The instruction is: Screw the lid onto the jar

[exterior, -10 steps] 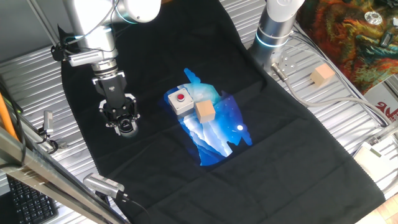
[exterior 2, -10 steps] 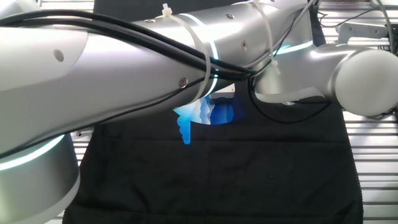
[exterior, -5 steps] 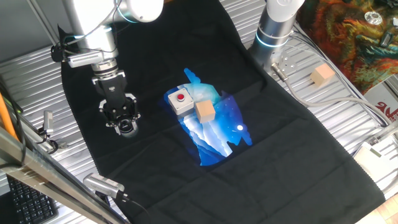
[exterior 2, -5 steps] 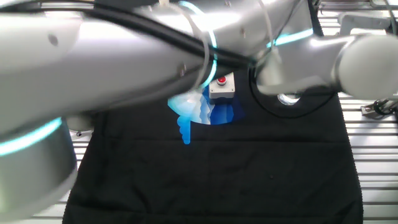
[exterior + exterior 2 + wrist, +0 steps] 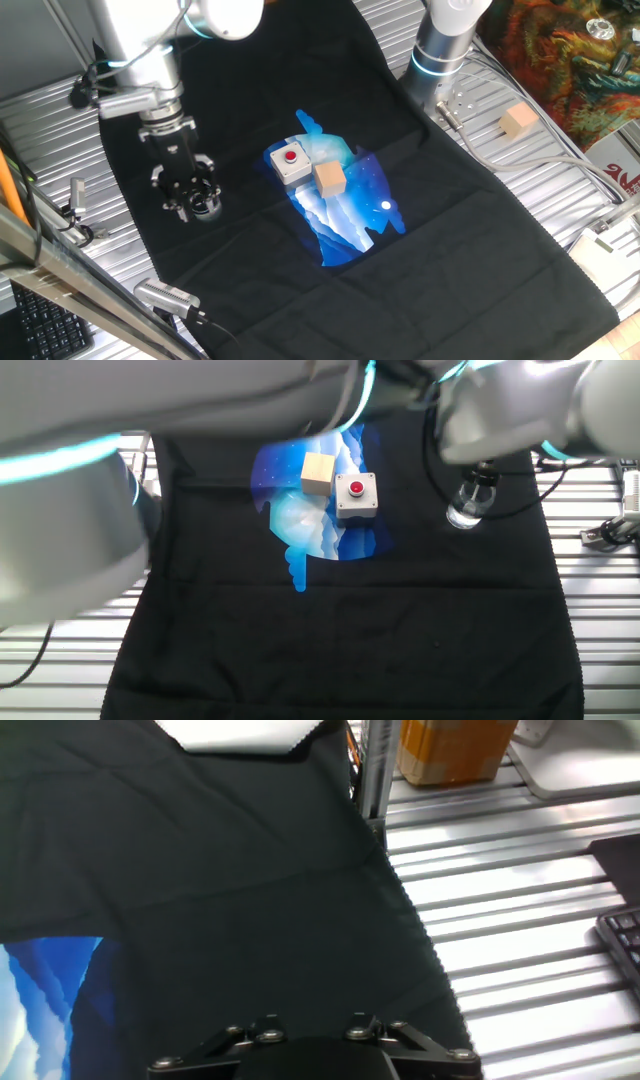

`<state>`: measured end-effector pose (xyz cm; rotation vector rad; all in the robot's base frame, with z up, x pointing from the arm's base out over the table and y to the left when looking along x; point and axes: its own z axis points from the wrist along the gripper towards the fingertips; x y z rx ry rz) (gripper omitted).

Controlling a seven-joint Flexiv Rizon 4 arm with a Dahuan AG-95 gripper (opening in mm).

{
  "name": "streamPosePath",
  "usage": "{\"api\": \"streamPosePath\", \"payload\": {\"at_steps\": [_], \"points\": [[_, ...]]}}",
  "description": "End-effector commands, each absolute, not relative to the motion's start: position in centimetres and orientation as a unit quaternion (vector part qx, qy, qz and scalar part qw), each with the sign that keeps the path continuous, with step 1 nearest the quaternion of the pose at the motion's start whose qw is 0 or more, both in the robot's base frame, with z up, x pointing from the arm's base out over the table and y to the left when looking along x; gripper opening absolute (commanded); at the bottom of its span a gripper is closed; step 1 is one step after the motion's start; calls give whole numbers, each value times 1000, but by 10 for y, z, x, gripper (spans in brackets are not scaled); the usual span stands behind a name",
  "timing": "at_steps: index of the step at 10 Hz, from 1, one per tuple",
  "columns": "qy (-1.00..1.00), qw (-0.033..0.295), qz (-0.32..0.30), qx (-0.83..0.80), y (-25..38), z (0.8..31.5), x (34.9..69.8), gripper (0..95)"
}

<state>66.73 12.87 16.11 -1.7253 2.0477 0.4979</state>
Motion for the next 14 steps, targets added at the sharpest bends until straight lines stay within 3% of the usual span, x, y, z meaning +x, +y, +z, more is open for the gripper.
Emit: {"api": "streamPosePath", "payload": {"at_steps": [1, 5, 8, 11, 12, 14], "points": [[756, 178, 154, -611, 143, 166, 676, 380], [789, 113, 91, -597, 162, 152, 689, 380], [791, 92, 75, -600, 159, 129, 696, 380], [808, 39, 37, -587, 154, 110, 698, 380], [810, 30, 28, -585, 153, 108, 698, 190], [817, 18, 18, -576, 152, 104, 696, 190]]}}
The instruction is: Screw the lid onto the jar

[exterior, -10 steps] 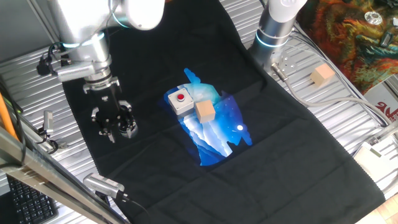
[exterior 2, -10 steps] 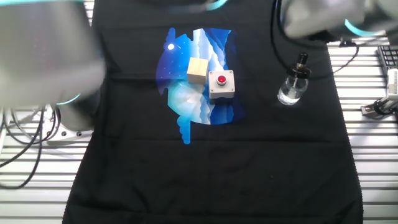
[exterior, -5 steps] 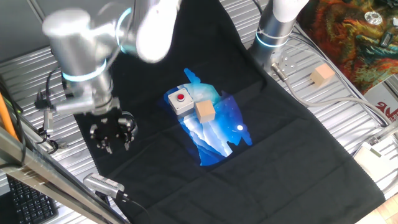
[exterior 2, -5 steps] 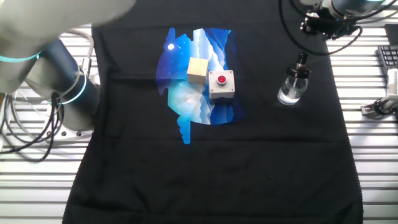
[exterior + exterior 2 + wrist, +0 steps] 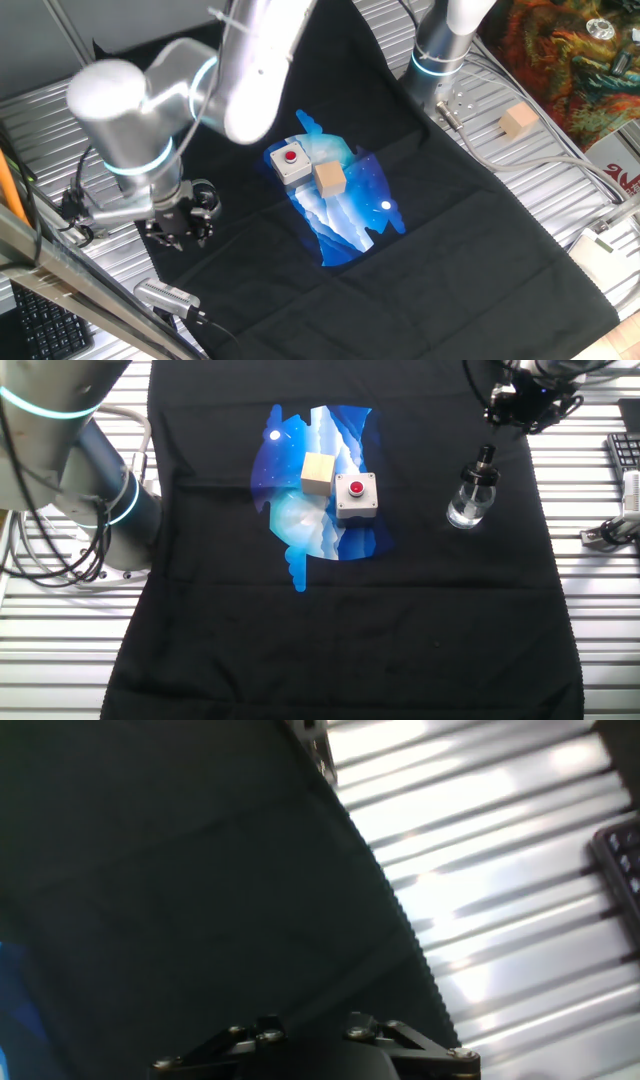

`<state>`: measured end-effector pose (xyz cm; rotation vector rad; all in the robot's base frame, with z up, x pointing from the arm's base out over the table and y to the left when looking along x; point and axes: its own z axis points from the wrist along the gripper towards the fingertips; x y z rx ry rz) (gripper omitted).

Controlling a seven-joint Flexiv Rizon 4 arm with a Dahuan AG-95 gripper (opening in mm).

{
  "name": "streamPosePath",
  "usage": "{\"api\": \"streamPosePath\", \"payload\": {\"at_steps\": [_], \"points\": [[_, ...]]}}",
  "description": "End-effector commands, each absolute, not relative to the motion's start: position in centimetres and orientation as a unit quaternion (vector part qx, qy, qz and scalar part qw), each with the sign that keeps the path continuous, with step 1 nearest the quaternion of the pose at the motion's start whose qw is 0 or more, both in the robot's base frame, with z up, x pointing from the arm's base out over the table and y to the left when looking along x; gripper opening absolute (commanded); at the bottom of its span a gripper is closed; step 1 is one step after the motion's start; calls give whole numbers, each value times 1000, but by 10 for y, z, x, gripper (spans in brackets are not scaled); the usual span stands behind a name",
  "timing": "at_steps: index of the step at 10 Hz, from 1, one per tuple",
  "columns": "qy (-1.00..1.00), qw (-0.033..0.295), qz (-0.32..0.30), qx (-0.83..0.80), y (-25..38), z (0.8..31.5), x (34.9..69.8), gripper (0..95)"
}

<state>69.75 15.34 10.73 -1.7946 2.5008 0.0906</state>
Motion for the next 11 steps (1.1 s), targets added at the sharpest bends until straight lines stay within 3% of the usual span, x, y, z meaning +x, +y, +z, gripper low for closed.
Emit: {"api": "streamPosePath", "payload": {"at_steps": [1, 11], "points": [[819, 18, 19, -573, 149, 100, 692, 0], [831, -18, 0, -557, 144, 88, 680, 0]]}}
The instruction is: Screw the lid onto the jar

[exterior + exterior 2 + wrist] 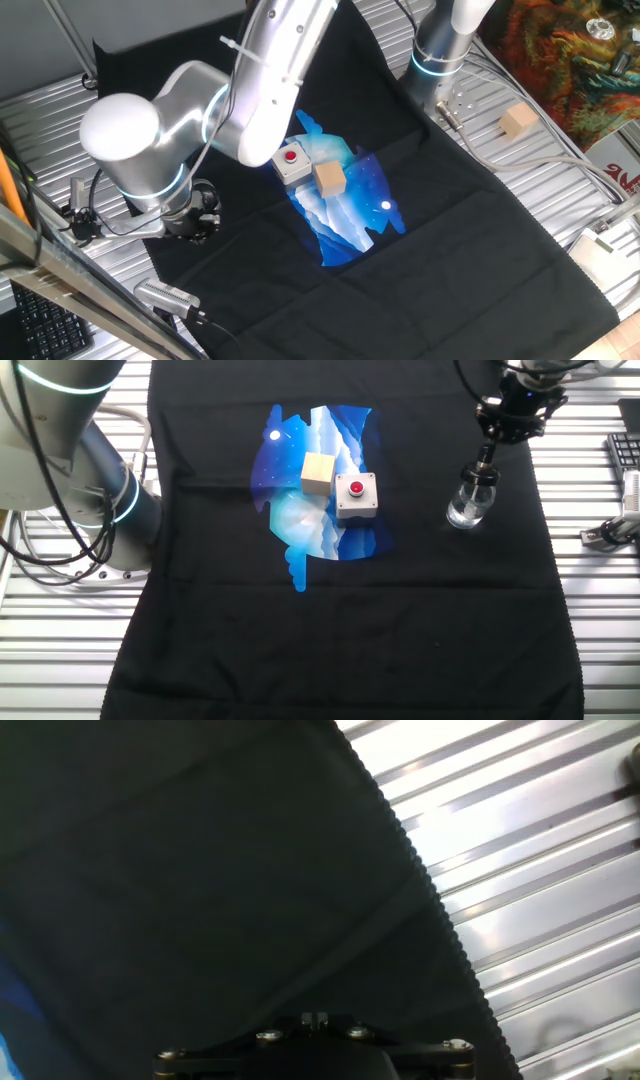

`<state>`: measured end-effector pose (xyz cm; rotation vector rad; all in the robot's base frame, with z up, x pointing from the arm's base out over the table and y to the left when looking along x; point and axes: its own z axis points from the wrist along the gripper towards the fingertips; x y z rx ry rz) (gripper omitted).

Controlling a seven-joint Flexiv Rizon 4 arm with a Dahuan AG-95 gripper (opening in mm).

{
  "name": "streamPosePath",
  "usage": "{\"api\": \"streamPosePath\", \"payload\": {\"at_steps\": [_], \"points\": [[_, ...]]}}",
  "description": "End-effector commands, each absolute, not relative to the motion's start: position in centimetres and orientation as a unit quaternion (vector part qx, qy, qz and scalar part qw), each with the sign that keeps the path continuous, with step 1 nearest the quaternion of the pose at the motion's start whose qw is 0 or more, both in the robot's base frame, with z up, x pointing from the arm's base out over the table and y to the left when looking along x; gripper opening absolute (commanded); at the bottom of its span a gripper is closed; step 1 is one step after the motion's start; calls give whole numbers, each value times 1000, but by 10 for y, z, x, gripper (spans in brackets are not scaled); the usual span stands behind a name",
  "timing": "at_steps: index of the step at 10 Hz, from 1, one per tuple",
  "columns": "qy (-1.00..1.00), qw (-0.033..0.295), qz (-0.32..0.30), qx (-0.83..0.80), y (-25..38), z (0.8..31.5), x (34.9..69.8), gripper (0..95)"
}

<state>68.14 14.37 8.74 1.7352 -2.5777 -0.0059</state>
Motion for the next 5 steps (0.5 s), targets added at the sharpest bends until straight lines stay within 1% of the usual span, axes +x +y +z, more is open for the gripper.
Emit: {"api": "streamPosePath", "payload": {"at_steps": [1, 3, 5], "points": [[-831, 20, 3, 556, 145, 88, 681, 0], [-826, 23, 8, 563, 146, 91, 680, 0], [-802, 37, 26, 596, 147, 98, 679, 0]]}}
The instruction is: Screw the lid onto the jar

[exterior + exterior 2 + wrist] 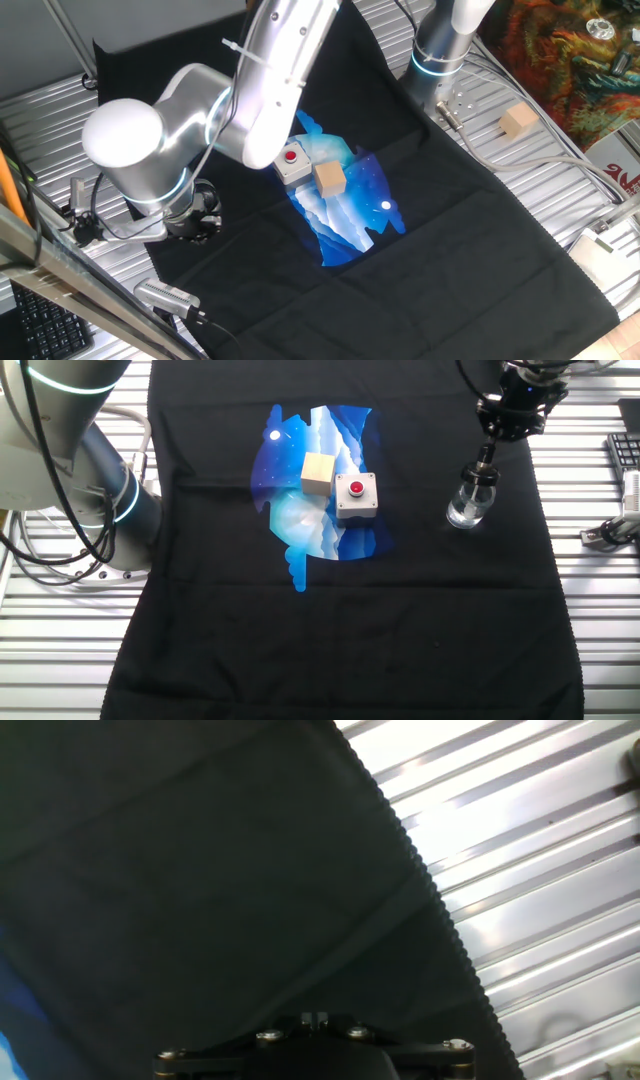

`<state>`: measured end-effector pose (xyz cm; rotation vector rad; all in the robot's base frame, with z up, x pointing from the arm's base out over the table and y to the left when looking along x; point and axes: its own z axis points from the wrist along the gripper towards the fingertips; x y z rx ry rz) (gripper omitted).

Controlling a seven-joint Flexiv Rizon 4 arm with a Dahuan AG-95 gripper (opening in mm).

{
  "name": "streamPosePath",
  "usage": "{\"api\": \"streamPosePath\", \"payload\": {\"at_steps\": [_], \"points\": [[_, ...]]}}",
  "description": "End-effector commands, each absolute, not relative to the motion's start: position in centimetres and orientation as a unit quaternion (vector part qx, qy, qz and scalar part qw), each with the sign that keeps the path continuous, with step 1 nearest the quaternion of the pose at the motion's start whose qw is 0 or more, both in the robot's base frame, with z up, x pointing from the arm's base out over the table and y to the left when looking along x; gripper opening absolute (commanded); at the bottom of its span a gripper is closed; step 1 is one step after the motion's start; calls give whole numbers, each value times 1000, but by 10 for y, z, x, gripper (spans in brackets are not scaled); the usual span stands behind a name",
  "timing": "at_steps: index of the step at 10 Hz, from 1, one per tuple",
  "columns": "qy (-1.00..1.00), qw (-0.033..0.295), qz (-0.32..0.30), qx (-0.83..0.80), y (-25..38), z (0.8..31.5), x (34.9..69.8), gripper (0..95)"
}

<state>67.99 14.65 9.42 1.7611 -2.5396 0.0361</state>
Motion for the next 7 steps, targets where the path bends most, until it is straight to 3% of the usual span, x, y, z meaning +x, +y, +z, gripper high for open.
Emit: {"api": "streamPosePath", "payload": {"at_steps": [1, 7], "points": [[-794, 44, 33, 606, 149, 103, 677, 0], [-794, 75, 50, 601, 157, 116, 673, 0]]}}
